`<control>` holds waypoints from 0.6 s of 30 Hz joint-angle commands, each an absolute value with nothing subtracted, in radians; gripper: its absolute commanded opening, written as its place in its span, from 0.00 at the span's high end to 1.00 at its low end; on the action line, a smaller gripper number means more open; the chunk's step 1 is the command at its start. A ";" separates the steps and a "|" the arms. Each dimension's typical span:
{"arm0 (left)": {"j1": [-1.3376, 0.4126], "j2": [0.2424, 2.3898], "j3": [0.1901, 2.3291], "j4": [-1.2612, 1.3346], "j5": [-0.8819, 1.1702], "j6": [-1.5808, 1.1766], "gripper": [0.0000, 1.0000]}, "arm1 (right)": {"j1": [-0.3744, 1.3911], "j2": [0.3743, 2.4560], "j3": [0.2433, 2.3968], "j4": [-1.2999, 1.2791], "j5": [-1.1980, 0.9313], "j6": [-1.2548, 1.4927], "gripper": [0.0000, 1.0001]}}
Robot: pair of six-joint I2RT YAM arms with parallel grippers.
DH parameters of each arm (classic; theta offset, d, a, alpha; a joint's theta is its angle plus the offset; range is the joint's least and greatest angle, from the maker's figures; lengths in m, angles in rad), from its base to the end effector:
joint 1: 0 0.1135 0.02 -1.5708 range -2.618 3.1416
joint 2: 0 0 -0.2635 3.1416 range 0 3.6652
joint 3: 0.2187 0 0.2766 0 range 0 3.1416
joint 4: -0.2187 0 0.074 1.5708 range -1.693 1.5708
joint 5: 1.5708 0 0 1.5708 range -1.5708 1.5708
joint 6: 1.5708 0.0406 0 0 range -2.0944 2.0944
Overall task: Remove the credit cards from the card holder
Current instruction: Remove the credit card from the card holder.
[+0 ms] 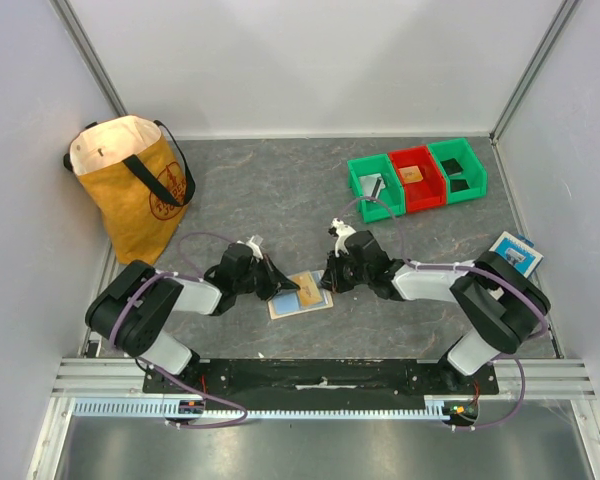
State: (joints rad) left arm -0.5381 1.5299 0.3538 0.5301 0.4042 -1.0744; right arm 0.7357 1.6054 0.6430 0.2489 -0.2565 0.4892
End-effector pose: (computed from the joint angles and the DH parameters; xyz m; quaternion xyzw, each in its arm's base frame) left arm 0.2128 -0.1456 0.0836 -0.1459 0.8692 -0.4398 0.1729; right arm 0.2291 0.2213 0.1154 -0.1636 0.8887 0.3322 0.2704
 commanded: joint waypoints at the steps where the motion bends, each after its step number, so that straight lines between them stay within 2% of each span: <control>1: -0.531 1.568 0.394 0.571 0.494 -0.999 0.98 | 0.735 1.528 0.638 0.268 -0.222 0.497 0.91; 10: -0.532 1.565 0.410 0.486 0.497 -0.939 0.98 | 0.727 1.597 0.695 0.330 -0.322 0.500 0.89; 18: -0.531 1.562 0.440 0.411 0.483 -0.907 0.97 | 0.696 1.652 0.628 0.370 -0.341 0.531 0.90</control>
State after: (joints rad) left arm -0.5335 1.5639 0.4103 0.4721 0.4786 -0.9771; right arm 0.7105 1.6295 0.6601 0.3107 -0.3187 0.5095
